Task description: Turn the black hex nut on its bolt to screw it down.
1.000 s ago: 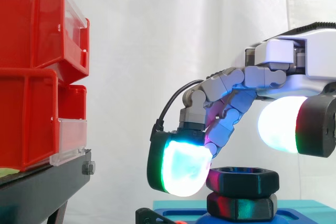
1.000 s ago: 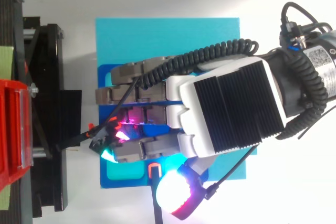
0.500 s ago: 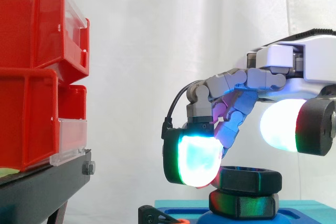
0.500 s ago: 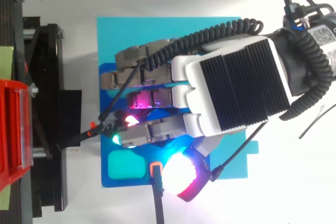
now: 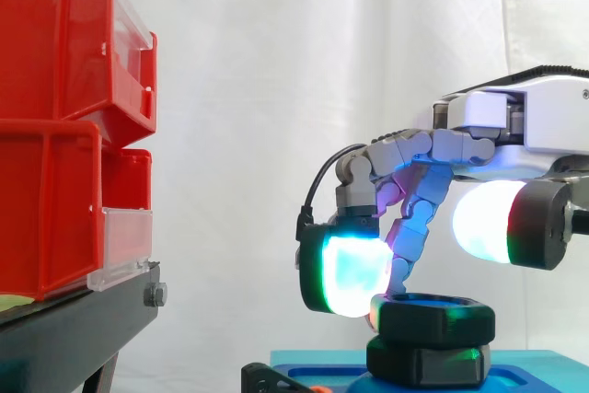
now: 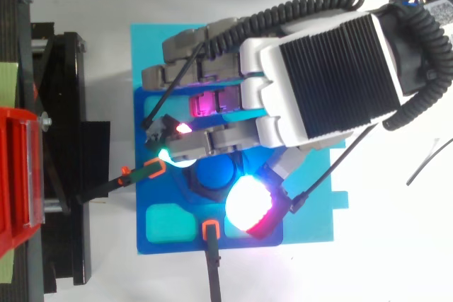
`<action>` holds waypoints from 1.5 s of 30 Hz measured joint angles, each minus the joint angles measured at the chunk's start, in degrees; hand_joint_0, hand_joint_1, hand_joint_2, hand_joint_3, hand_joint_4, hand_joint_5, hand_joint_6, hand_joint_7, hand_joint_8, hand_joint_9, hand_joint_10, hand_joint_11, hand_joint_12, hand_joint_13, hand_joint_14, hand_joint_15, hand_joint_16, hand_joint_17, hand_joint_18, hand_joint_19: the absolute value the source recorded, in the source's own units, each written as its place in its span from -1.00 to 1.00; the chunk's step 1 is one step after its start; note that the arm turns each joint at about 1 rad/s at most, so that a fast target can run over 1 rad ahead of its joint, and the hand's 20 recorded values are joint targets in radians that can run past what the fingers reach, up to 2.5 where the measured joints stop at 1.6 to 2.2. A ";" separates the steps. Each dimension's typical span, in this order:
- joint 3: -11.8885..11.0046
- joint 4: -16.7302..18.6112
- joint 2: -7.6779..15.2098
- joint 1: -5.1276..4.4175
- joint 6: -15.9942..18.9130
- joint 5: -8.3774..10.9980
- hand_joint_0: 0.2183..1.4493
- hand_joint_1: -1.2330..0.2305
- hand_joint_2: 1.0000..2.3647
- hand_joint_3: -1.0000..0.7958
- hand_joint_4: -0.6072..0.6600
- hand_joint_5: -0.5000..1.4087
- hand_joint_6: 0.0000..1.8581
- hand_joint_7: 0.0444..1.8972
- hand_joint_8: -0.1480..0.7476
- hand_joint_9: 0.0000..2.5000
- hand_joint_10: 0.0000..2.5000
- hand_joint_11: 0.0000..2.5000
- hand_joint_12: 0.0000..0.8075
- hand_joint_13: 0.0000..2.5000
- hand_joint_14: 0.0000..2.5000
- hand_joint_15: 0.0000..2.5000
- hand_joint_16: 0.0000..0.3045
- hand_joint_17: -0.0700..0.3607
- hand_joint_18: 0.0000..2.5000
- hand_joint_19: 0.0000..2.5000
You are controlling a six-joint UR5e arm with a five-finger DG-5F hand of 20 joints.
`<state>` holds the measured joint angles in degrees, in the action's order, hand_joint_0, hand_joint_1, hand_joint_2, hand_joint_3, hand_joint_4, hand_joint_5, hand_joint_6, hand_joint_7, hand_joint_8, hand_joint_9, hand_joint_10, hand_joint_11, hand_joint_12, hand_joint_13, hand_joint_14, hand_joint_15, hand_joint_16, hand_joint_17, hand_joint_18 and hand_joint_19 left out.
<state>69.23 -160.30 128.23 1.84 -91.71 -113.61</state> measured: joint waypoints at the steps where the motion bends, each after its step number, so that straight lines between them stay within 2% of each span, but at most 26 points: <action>1: 0.00 0.07 0.00 0.26 -0.13 -0.13 -0.50 0.50 -1.00 -0.44 0.05 -0.46 -0.35 0.38 -0.15 -0.08 -1.00 -0.88 -0.29 -0.49 -1.00 -0.92 -0.74 -0.26 -0.53 -0.72; 5: -0.13 0.42 0.00 1.26 -0.46 -0.72 -0.50 0.50 -1.00 -0.44 0.04 -0.46 -0.35 0.37 -0.16 -0.07 -1.00 -0.88 -0.29 -0.49 -1.00 -0.92 -0.74 -0.26 -0.52 -0.72; 9: -0.65 0.53 0.00 1.80 -0.43 -1.18 -0.50 0.50 -1.00 -0.44 0.06 -0.46 -0.36 0.40 -0.15 -0.07 -1.00 -0.89 -0.29 -0.48 -1.00 -0.93 -0.74 -0.26 -0.52 -0.72; 15: -2.49 -0.59 0.00 1.33 0.05 -0.35 -0.50 0.50 -1.00 -0.44 0.06 -0.45 -0.39 0.44 -0.15 -0.08 -1.00 -0.88 -0.29 -0.48 -1.00 -0.92 -0.74 -0.26 -0.53 -0.71; 18: -3.63 -1.61 0.00 0.88 0.17 0.68 -0.50 0.49 -1.00 -0.44 0.07 -0.45 -0.46 0.54 -0.15 -0.09 -1.00 -0.88 -0.29 -0.48 -1.00 -0.92 -0.74 -0.26 -0.53 -0.71; 22: -4.55 -2.15 0.00 -0.37 0.27 2.67 -0.50 0.49 -1.00 -0.44 0.08 -0.46 -0.46 0.40 -0.16 -0.09 -1.00 -0.89 -0.29 -0.48 -1.00 -0.92 -0.74 -0.26 -0.53 -0.72; 25: -4.75 -2.13 0.00 -2.28 0.70 4.62 -0.50 0.49 -1.00 -0.44 0.10 -0.47 -0.46 0.32 -0.16 -0.10 -1.00 -0.89 -0.29 -0.49 -1.00 -0.92 -0.74 -0.26 -0.53 -0.71; 28: -4.78 -2.09 0.02 -3.41 1.03 5.90 -0.50 0.49 -1.00 -0.44 0.10 -0.48 -0.46 0.24 -0.17 -0.12 -1.00 -0.89 -0.29 -0.49 -1.00 -0.93 -0.74 -0.26 -0.53 -0.72; 38: -3.62 -2.10 0.04 -5.59 1.25 6.60 -0.50 0.48 -1.00 -0.44 0.13 -0.51 -0.46 -0.05 -0.17 -0.14 -1.00 -0.92 -0.29 -0.49 -1.00 -0.92 -0.74 -0.26 -0.53 -0.71; 45: -2.29 -1.21 0.05 -6.79 1.27 6.75 -0.50 0.48 -1.00 -0.44 0.10 -0.51 -0.46 -0.16 -0.19 -0.16 -1.00 -0.95 -0.29 -0.49 -1.00 -0.93 -0.74 -0.26 -0.54 -0.72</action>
<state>66.94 -161.52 128.29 -4.95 -90.44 -106.86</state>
